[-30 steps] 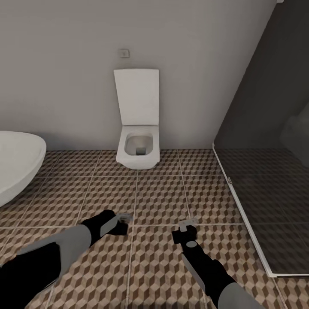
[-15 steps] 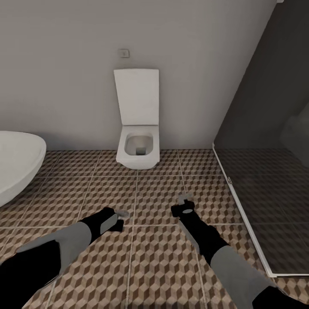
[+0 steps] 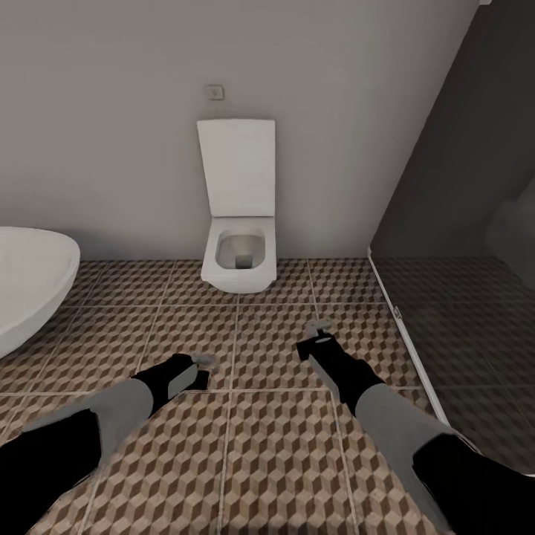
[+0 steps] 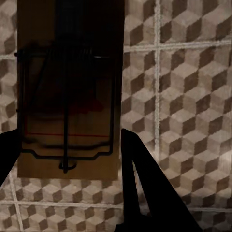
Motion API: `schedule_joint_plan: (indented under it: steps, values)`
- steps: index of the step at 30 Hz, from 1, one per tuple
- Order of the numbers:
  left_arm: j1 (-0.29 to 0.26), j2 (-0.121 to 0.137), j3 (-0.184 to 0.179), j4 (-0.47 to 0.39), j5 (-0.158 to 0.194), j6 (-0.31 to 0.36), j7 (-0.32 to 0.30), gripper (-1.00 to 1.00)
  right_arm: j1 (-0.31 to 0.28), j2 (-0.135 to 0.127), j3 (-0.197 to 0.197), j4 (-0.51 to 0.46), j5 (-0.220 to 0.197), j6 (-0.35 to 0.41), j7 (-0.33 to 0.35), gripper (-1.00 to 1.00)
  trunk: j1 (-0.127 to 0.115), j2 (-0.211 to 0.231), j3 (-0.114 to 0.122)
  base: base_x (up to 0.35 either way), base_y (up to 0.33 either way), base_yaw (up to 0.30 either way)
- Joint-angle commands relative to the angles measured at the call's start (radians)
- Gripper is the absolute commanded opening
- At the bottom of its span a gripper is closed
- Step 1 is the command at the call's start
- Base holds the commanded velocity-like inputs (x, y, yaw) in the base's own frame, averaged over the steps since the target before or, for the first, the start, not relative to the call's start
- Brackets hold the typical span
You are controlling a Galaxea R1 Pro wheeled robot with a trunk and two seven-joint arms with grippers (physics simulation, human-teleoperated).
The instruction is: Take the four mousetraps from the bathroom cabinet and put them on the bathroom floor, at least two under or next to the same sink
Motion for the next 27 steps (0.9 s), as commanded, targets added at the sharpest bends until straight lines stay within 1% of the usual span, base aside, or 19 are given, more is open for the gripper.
schedule_joint_plan:
  steps: [1, 3, 9, 11, 12, 14, 16, 19, 23, 27]
  values:
    - [-0.007, 0.006, -0.006, -0.004, 0.009, 0.003, 0.01, -1.0, -0.003, -0.001, 0.008, 0.002, -0.013, -0.001, -0.006, -1.0, 0.0, 0.0, -0.001, 0.0, 0.0, 0.0]
    - [-0.033, 0.019, -0.006, -0.004, 0.01, 0.004, 0.009, -1.0, -0.007, 0.0, 0.007, 0.011, -0.013, -0.018, 0.001, -1.0, 0.0, 0.0, -0.001, 0.0, 0.0, 0.0]
    - [-0.079, 0.03, -0.006, 0.001, 0.01, 0.004, 0.009, -1.0, -0.01, 0.005, 0.008, 0.018, -0.014, -0.031, 0.015, -1.0, 0.0, 0.0, -0.001, 0.0, 0.0, 0.0]
    - [-0.089, 0.042, -0.002, 0.004, 0.01, 0.004, 0.008, -1.0, -0.01, 0.022, 0.008, 0.023, -0.018, -0.032, 0.028, -1.0, 0.0, 0.0, -0.001, 0.0, 0.0, 0.0]
    - [-0.09, 0.044, -0.001, 0.004, 0.01, 0.004, 0.008, -1.0, -0.01, 0.028, 0.008, 0.026, -0.018, -0.033, 0.029, -1.0, 0.0, 0.0, -0.001, 0.0, 0.0, 0.0]
    - [-0.093, 0.049, 0.006, 0.006, 0.011, 0.003, 0.006, -1.0, -0.01, 0.048, 0.009, 0.043, -0.02, -0.04, 0.034, -1.0, 0.0, 0.0, -0.001, 0.0, 0.0, 0.0]
    - [-0.094, 0.051, 0.013, 0.008, 0.011, 0.003, -0.002, -1.0, -0.01, 0.055, 0.009, 0.051, -0.021, -0.058, 0.035, -1.0, 0.0, 0.0, -0.001, 0.0, 0.0, 0.0]
    - [-0.095, 0.058, 0.025, 0.009, 0.012, 0.003, -0.04, -1.0, -0.01, 0.06, 0.009, 0.057, -0.022, -0.095, 0.035, -1.0, 0.0, 0.0, -0.001, 0.0, 0.0, 0.0]
    - [-0.095, 0.08, 0.035, 0.009, 0.012, 0.002, -0.123, -1.0, -0.01, 0.062, 0.009, 0.06, -0.023, -0.115, 0.035, -1.0, 0.0, 0.0, -0.001, 0.0, 0.0, 0.0]
    - [-0.095, 0.089, 0.037, 0.008, 0.012, 0.001, -0.156, -1.0, -0.01, 0.06, 0.009, 0.059, -0.023, -0.12, 0.035, -1.0, 0.0, 0.0, -0.001, 0.0, 0.0, 0.0]
